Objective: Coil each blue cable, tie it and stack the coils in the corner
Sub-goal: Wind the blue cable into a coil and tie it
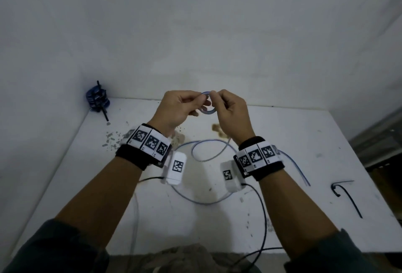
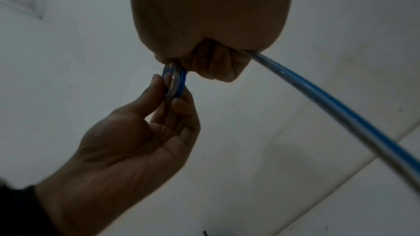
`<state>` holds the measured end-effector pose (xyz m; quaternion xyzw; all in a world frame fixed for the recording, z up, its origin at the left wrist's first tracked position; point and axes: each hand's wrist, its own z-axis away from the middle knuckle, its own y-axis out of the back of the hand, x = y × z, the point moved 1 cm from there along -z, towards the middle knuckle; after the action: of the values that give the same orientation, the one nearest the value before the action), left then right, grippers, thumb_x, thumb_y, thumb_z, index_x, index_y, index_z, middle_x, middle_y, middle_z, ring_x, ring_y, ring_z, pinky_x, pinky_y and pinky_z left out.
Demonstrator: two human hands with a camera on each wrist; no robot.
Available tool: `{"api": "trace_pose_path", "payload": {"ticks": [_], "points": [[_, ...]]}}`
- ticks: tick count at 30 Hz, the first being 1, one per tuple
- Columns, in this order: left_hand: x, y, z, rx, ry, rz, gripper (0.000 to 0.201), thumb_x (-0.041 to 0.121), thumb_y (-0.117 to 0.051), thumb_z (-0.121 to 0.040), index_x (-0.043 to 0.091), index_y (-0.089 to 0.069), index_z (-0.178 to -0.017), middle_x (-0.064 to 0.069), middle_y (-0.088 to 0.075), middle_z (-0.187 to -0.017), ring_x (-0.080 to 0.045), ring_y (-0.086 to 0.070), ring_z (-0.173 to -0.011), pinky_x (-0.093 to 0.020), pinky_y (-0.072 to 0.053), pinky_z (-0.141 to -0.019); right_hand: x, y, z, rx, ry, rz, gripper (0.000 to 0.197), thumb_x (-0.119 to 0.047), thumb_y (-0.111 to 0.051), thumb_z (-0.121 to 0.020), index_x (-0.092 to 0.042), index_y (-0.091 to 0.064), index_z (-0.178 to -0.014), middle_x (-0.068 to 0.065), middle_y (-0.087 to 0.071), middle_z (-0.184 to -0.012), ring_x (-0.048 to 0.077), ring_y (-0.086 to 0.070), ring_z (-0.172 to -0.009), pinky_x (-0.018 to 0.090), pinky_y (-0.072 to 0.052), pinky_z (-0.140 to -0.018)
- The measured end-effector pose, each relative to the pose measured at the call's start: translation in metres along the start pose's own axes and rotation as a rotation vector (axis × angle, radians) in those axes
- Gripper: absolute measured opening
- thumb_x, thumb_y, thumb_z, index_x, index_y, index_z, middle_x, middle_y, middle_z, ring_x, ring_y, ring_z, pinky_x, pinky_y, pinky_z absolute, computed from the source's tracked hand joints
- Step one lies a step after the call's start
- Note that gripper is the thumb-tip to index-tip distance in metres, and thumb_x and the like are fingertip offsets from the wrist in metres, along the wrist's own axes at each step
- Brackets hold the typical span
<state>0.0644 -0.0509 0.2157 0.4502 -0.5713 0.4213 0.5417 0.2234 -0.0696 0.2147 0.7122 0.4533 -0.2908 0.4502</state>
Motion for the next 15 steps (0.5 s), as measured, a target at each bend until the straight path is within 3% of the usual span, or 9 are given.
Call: {"api": "trace_pose_path", "payload": {"ticks": [2, 4, 7, 10, 12, 15], "points": [[0.002, 0.008, 0.000, -0.033, -0.059, -0.215, 0.016, 0.016, -0.069, -0.091, 0.013, -0.076, -0.104, 0.003, -0.077, -0.088, -0.005, -0.065, -0.074, -0.021, -0.049, -0.064, 0.002, 0.011, -0.006, -0.144, 0.048, 0.172, 0.033, -0.031, -0.055, -0.100, -0.019, -0.059, -0.069, -0.011, -0.046, -0.054, 0.007, -0.041, -0.054, 0.029, -0.036, -0.056], [0.006, 0.008, -0.001, 0.000, -0.116, -0.156, 0.013, 0.012, -0.069, -0.090, 0.011, -0.077, -0.100, -0.001, -0.076, -0.081, -0.008, -0.058, -0.065, -0.021, -0.046, -0.060, -0.002, 0.015, -0.010, -0.162, 0.075, 0.198, 0.035, -0.033, -0.052, -0.101, -0.014, -0.058, -0.072, -0.010, -0.045, -0.055, 0.007, -0.041, -0.054, 0.030, -0.035, -0.056], [0.010, -0.012, -0.001, 0.128, -0.131, 0.117, 0.014, 0.008, -0.065, -0.092, 0.005, -0.074, -0.103, -0.009, -0.074, -0.081, -0.012, -0.052, -0.061, -0.022, -0.045, -0.060, -0.015, 0.001, -0.004, 0.102, 0.058, -0.003, 0.029, -0.026, -0.048, -0.103, -0.014, -0.062, -0.081, -0.015, -0.052, -0.062, 0.003, -0.046, -0.058, 0.022, -0.036, -0.058], [0.008, -0.030, 0.002, 0.146, -0.037, 0.319, 0.018, 0.009, -0.063, -0.093, 0.000, -0.072, -0.106, -0.009, -0.073, -0.083, -0.011, -0.053, -0.062, -0.021, -0.046, -0.062, -0.019, -0.014, 0.004, 0.285, -0.047, -0.222, 0.027, -0.016, -0.043, -0.105, -0.013, -0.065, -0.089, -0.016, -0.057, -0.068, -0.002, -0.049, -0.062, 0.016, -0.038, -0.062], [0.006, -0.026, 0.004, 0.098, -0.018, 0.244, 0.021, 0.012, -0.063, -0.094, 0.002, -0.072, -0.109, -0.009, -0.073, -0.088, -0.013, -0.055, -0.065, -0.022, -0.048, -0.063, -0.014, -0.007, 0.003, 0.235, -0.014, -0.125, 0.027, -0.015, -0.043, -0.105, -0.013, -0.061, -0.085, -0.019, -0.058, -0.067, -0.003, -0.052, -0.062, 0.014, -0.038, -0.061], [0.010, -0.010, 0.004, -0.028, -0.060, -0.048, 0.023, 0.017, -0.066, -0.093, 0.009, -0.073, -0.113, -0.001, -0.072, -0.082, -0.014, -0.053, -0.066, -0.025, -0.046, -0.062, -0.008, 0.014, -0.004, -0.043, 0.091, 0.140, 0.031, -0.024, -0.046, -0.103, -0.027, -0.052, -0.073, -0.018, -0.050, -0.058, 0.004, -0.045, -0.054, 0.022, -0.034, -0.057]]}}
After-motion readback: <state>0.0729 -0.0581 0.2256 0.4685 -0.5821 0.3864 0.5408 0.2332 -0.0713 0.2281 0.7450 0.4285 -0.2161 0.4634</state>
